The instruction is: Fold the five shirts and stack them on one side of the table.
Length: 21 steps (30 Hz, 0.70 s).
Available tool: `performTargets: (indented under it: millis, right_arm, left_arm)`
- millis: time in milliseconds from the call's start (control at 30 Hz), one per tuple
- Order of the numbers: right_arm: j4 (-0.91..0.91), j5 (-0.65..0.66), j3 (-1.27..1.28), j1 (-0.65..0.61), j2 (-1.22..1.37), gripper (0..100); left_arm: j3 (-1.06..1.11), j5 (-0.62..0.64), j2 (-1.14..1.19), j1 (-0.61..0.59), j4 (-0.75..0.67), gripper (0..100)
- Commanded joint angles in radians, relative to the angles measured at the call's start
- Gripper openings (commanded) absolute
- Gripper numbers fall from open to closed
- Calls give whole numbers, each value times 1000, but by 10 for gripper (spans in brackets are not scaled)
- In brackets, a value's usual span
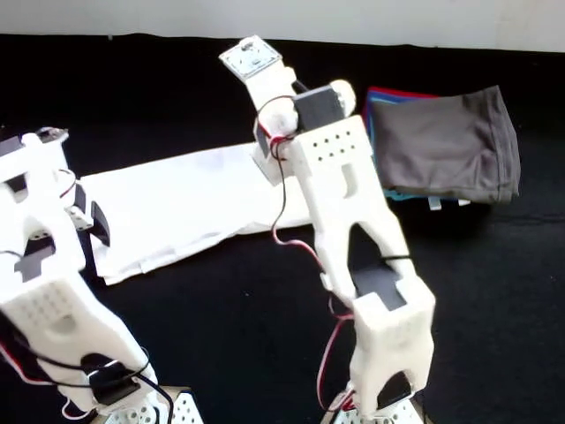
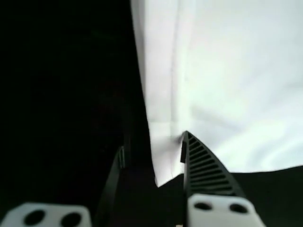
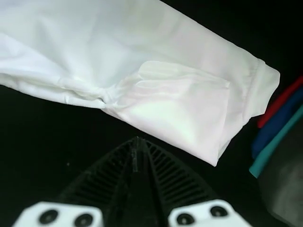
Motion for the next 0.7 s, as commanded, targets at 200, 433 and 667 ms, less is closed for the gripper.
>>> performTargets:
  millis: [200, 433, 667]
  right_arm:
    - [7, 18, 266, 10, -323, 6]
    - [7, 18, 420, 39, -476, 6]
    - [-107, 18, 753, 174, -644, 6]
  left_arm:
    - [-444, 55, 366, 35, 221, 184]
    - [-568, 48, 453, 5, 288, 19]
    - [-633, -64, 455, -143, 287, 9]
